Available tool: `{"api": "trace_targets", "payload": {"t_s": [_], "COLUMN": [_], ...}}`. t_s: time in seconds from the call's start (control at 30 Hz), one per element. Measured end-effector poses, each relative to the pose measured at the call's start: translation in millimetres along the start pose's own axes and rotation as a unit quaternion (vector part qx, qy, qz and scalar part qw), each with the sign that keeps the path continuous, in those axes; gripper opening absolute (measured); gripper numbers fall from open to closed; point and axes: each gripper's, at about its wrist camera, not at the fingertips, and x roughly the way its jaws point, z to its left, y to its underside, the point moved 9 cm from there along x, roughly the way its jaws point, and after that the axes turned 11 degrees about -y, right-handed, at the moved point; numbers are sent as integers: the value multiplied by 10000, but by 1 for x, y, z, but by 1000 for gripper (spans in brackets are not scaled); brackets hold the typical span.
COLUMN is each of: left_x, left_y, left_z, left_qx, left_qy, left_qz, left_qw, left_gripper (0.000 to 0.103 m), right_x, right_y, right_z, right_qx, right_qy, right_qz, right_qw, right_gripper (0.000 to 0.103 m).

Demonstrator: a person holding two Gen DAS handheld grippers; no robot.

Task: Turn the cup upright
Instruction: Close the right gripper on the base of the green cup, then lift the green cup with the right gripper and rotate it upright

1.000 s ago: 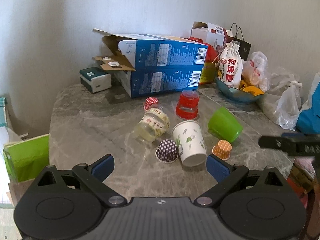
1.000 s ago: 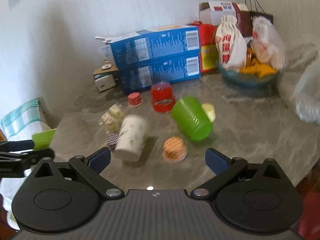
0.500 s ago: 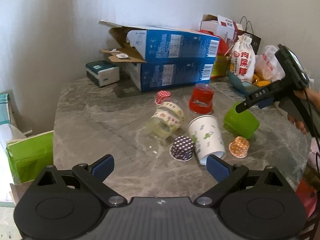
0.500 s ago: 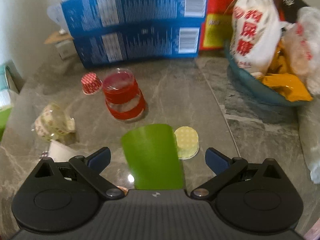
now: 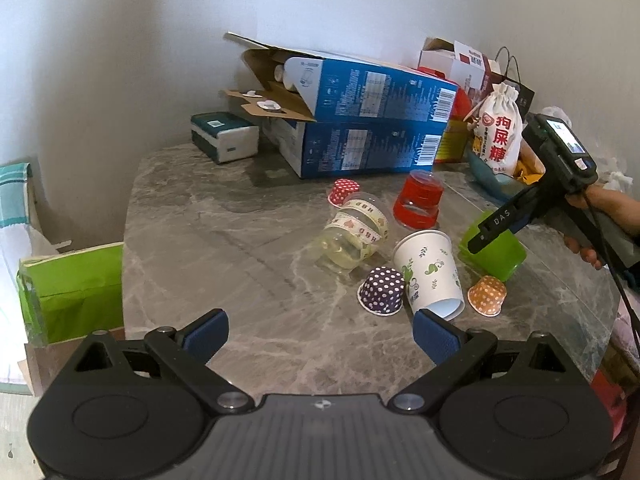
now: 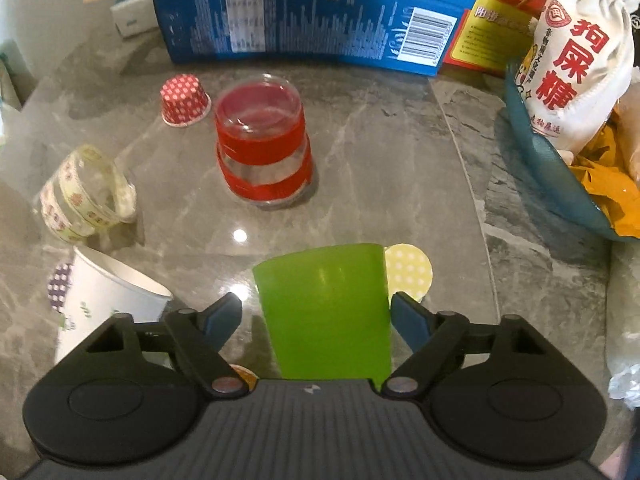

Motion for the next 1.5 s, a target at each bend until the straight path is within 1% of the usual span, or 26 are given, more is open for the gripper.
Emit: {"api": "trace_targets", "payload": {"t_s": [0.07,0.27,0.37,0.57,0.7,0.8,0.93,1.03,1.2,1.3,1.43,1.5], "left_x": [-3,-14,-21,-35,-45,-56,-69,-76,-91,-98,-106,-107], "left_y": [2,7,9,11,13,14,17,23,35,42,54,58], "left_z": [6,18,24,35,37,37,39,44,56,63,72,77], "left_qx": [-57,-171,-209,-322,-378,-374,-437,-508,-637,-697,-759,-794], "left_qy": [-21,-70,-94,-108,-70,-38,111,201,297,368,399,403], "left_qz": [-15,-79,-144,-256,-336,-477,-592,-614,-687,-714,-716,-713], "left_qw": [10000,9998,9996,9991,9987,9982,9972,9966,9952,9943,9937,9935], "left_gripper": [100,100,100,100,100,100,100,100,100,100,100,100], "right_x": [1,6,6,-8,-32,-58,-99,-127,-151,-153,-143,-138], "right_y": [-1,-2,-2,2,5,10,22,38,69,88,110,122], "right_z": [-2,1,3,12,22,30,45,68,117,147,178,194], "right_qx": [51,-3,11,-114,-127,-138,45,97,224,192,223,311], "right_qy": [33,245,380,811,934,1056,885,674,200,-161,-590,-918], "right_qz": [39,180,181,-113,-426,-719,-1126,-1366,-1486,-1413,-1220,-1092], "right_qw": [10000,9995,9991,9966,9946,9917,9897,9883,9884,9897,9905,9893], "right_gripper": [74,73,73,73,72,72,72,72,72,72,72,72]}}
